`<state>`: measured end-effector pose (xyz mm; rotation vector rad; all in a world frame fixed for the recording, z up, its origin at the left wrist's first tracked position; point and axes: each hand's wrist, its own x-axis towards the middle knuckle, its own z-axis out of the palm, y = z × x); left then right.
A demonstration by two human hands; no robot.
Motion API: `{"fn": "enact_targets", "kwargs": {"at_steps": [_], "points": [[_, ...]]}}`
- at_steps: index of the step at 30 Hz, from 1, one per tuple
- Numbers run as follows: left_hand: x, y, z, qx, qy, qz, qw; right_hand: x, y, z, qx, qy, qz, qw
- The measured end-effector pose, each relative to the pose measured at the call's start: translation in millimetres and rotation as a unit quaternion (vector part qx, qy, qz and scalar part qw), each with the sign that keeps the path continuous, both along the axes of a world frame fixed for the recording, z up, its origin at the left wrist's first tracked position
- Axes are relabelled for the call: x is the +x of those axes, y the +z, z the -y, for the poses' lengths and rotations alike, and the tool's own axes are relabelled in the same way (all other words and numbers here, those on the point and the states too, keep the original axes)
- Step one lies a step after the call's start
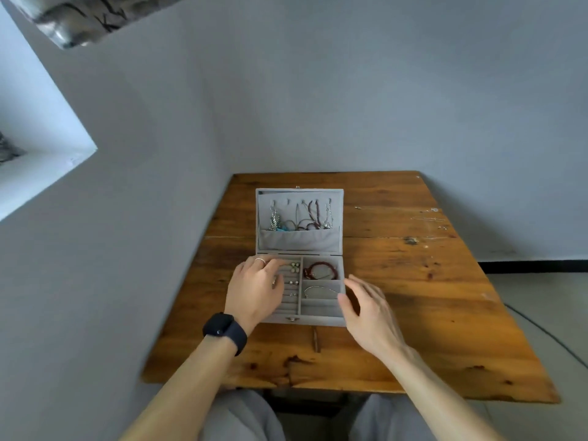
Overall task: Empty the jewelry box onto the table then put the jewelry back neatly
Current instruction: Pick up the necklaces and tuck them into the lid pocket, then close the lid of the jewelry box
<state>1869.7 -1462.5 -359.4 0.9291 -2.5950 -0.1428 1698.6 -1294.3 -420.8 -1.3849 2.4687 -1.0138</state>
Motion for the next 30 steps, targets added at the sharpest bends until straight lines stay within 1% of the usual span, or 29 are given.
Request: {"fn": "enact_targets", "kwargs": {"at_steps": [3, 6, 8, 10, 13, 17, 19, 25, 26, 27, 30], "points": [[16, -1, 18, 0.005, 0.015, 0.013, 1.000, 1, -4, 11, -0.007, -0.011, -0.012, 1.000], [22, 2, 37, 0.017, 0.035, 0.008, 0.999, -2, -7, 20, -0.013, -0.010, -0.015, 1.000], [20, 3, 51, 0.055, 0.047, -0.005, 0.997, -2, -11, 22, -0.020, -0.006, -0.014, 1.000], [14, 5, 67, 0.137, 0.063, -0.029, 0.988, -1, -15, 21, -0.029, -0.008, -0.020, 0.999], [-4, 14, 94, 0.277, 0.093, -0.095, 0.952, -1, -20, 21, -0.034, -0.012, -0.024, 0.999], [-26, 28, 126, 0.420, 0.109, -0.175, 0.884, -2, -23, 22, -0.038, -0.010, -0.019, 0.999], [-31, 34, 140, 0.458, 0.111, -0.200, 0.859, 0, -25, 22, -0.039, -0.007, -0.017, 0.999], [-42, 46, 153, 0.525, 0.070, -0.249, 0.811, -1, -23, 24, -0.042, -0.006, -0.012, 0.999], [-44, 46, 152, 0.525, 0.064, -0.253, 0.810, -1, -23, 24, -0.043, -0.005, -0.014, 0.999], [-46, 47, 151, 0.514, 0.061, -0.252, 0.818, -2, -22, 24, -0.044, -0.005, -0.015, 0.999], [-47, 47, 148, 0.430, 0.067, -0.244, 0.866, -2, -21, 24, -0.042, -0.004, -0.017, 0.999]]}}
